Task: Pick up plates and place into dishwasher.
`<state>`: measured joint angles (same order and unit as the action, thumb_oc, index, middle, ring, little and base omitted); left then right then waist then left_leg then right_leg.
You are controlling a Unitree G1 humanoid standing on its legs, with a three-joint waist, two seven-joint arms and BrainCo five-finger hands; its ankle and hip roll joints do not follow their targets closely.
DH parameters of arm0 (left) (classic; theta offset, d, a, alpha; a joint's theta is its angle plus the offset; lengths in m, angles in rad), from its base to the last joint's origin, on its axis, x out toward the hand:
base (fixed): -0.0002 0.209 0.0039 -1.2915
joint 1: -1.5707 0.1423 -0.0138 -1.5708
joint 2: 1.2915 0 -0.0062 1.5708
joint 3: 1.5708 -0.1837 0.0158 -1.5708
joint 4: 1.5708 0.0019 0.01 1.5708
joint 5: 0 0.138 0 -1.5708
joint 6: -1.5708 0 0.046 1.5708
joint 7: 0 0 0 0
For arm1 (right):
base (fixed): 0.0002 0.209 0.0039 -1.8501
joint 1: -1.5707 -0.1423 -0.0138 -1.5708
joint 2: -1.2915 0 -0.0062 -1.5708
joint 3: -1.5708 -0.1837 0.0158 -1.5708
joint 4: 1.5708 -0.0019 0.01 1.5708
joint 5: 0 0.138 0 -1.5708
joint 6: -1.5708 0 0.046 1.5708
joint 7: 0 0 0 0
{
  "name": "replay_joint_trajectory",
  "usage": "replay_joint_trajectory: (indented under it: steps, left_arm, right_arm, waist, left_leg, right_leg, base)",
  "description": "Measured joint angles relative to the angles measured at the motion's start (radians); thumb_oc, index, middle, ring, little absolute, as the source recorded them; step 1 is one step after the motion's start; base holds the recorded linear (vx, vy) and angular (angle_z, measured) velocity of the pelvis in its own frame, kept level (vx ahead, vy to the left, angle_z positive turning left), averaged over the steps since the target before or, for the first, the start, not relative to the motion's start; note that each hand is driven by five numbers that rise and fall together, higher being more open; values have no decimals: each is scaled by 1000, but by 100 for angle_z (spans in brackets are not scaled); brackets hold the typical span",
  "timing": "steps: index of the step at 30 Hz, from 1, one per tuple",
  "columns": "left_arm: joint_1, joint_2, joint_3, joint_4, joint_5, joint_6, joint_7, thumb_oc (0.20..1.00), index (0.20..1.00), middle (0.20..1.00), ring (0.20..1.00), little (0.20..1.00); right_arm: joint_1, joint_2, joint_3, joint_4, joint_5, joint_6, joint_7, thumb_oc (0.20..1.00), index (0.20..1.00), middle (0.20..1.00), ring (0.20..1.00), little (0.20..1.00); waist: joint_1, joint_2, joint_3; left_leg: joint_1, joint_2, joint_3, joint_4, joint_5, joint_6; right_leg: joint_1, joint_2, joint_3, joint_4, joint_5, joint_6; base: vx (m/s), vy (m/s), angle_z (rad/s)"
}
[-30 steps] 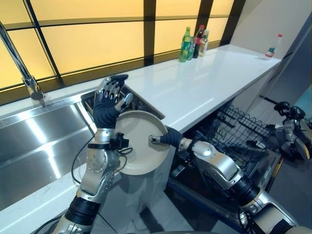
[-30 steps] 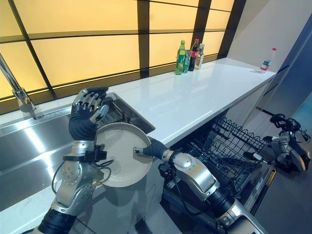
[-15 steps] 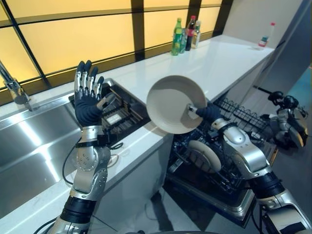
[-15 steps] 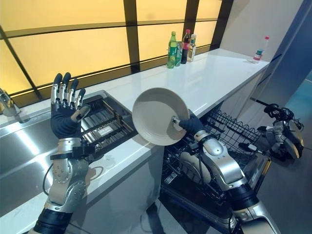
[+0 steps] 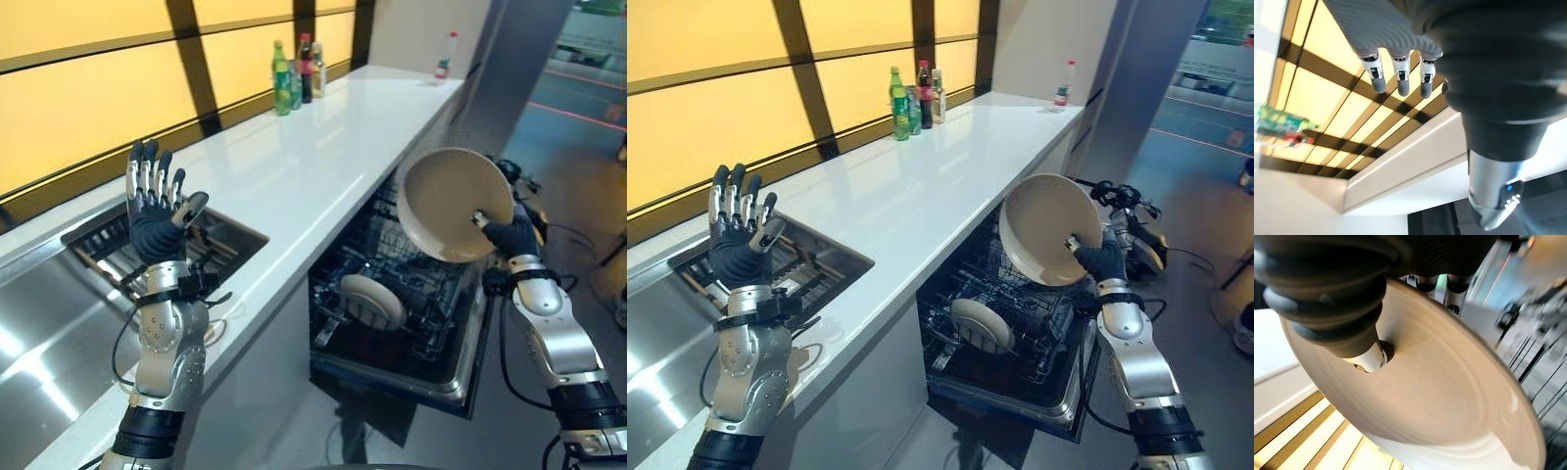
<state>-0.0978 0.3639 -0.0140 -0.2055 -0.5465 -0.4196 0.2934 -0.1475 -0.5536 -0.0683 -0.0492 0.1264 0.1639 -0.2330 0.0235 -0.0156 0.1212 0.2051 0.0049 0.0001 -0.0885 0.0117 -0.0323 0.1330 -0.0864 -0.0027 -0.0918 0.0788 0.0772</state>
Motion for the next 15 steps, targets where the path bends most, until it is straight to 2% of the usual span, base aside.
replay_joint_trajectory:
  steps: [2,9,15]
  left_arm:
    - [19,0,6,0,-10,5,-1,1000,1000,1000,1000,1000]
    - [60,1,16,18,-17,21,-15,1000,1000,1000,1000,1000]
    - [79,24,41,49,-18,43,-61,1000,1000,1000,1000,1000]
  right_arm:
    - [21,-3,-1,10,-20,-4,-21,200,200,200,200,200]
    - [71,-8,0,108,-61,-43,-107,200,200,200,200,200]
    - [74,-9,-1,175,-74,-50,-161,200,200,200,200,200]
  waist:
    - [-12,0,0]
    - [-9,-12,5]
    - [-11,-29,26]
  left_leg:
    - [3,-1,4,0,-2,1]
    - [19,5,24,0,-11,-1]
    - [25,17,-37,0,-20,-7]
  right_leg:
    - [0,0,9,1,1,1]
    - [0,10,49,1,5,2]
    - [13,20,67,2,2,2]
  base:
    - [23,2,-14]
    - [46,-117,-14]
    - [104,-309,-2]
